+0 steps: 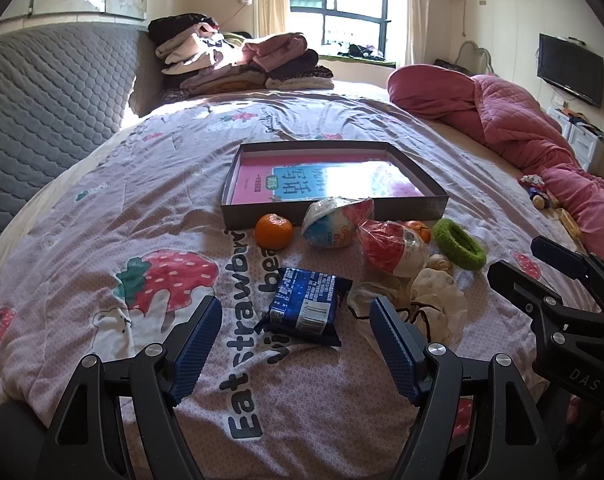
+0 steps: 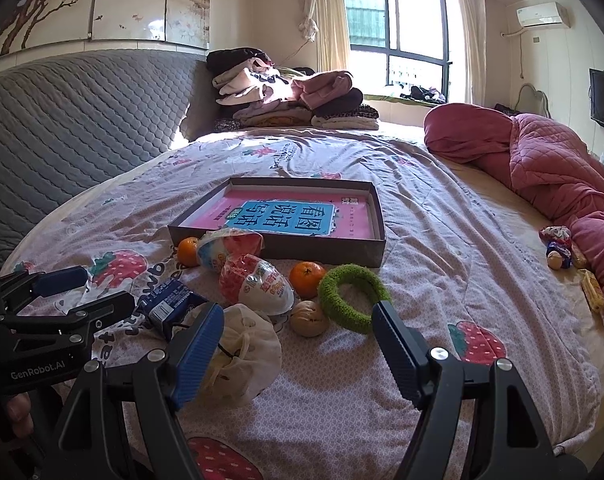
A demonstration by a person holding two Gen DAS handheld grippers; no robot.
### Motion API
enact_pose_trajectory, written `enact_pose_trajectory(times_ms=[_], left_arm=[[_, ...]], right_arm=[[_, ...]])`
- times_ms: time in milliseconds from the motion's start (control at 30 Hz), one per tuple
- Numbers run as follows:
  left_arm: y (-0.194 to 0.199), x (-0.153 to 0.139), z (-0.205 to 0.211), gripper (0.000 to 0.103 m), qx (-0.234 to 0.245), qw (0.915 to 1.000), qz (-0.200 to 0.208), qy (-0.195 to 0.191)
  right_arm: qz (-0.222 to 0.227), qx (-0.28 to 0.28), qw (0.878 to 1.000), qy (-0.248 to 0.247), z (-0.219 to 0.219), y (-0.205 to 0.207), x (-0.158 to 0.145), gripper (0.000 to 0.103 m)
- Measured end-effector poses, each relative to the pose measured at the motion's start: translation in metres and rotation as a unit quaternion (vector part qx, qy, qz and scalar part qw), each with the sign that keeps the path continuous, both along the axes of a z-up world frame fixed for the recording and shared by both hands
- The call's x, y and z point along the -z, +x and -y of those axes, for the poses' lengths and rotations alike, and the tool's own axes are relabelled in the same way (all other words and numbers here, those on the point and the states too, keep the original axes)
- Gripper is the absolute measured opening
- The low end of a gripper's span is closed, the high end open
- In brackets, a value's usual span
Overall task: Organize objects
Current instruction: 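Move left gripper to blue snack packet while right gripper approaches white mesh bag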
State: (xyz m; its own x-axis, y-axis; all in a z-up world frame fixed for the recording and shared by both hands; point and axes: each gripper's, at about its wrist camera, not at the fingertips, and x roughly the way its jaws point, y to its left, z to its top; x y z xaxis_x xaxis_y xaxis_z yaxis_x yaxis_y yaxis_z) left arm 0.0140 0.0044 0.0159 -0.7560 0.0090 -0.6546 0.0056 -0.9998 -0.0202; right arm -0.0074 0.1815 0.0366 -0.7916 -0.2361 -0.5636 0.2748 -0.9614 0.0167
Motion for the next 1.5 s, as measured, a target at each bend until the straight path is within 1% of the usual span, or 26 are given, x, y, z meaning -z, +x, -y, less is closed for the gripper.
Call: enact_pose_trajectory(times_ms=[800,1133,1500], left_arm=[[0.0,-0.001,0.0,0.078,0.0,1.0,0.001,0.0],[-0.003,0.004,0.005,0.078,-0.004,0.9999,0.012,0.001],[-0.006,0.017,0.014,0.078,-0.011,0.9993,0.035,0.0]], right_arm=[[-0.003,0.002,1.0,0.004,0.0,0.001,-0.002,0.076],[-0.002,-0.003,1.0,0.007,0.002,0.001,0.0,0.076],[0.019,-0.026,0.999,0.016,0.013,0.002,0.008,0.076]])
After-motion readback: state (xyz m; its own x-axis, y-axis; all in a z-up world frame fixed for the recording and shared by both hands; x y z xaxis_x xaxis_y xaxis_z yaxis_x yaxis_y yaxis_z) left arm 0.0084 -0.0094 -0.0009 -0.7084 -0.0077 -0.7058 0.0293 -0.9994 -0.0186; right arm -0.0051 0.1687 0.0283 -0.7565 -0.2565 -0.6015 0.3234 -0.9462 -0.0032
